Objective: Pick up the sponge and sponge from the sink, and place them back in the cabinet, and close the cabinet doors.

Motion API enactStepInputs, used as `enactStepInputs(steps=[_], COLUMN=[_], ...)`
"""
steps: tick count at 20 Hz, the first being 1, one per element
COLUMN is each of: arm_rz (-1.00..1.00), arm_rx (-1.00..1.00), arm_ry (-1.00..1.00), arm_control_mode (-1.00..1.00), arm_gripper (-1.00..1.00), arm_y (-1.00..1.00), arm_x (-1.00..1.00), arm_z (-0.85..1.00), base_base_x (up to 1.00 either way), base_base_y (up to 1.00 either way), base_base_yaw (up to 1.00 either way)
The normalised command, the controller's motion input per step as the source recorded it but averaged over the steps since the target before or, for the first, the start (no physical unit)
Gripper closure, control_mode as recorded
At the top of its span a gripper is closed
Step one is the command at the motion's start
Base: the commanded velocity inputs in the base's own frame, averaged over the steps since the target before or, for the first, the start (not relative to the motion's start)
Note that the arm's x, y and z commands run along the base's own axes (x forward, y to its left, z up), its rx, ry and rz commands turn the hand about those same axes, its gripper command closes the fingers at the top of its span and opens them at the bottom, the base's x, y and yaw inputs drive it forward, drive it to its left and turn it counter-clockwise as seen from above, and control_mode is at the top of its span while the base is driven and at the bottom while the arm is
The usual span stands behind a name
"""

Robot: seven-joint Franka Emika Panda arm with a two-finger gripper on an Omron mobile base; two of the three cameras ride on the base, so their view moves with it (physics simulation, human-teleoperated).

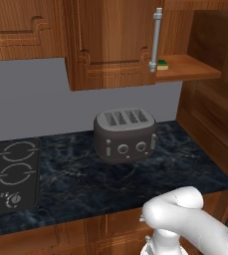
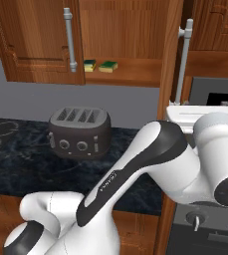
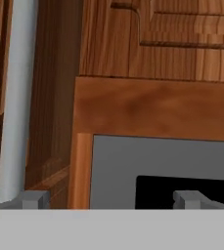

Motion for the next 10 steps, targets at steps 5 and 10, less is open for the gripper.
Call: enactStepInputs(steps=[5,10], arm_rz=[0.00,0.00], arm_rx=[0.00,0.00], arm_ry=[0.00,0.00], arm_control_mode=[-1.00,-1.00], arm_gripper=[-1.00,-1.00], arm_y=[0.00,0.00], arm_x=[0.18,0.14], arm_z=[-0.01,0.00], base_base_x=[0.00,0.00], base_base_y=[0.00,0.00], base_base_yaw=[0.00,0.00])
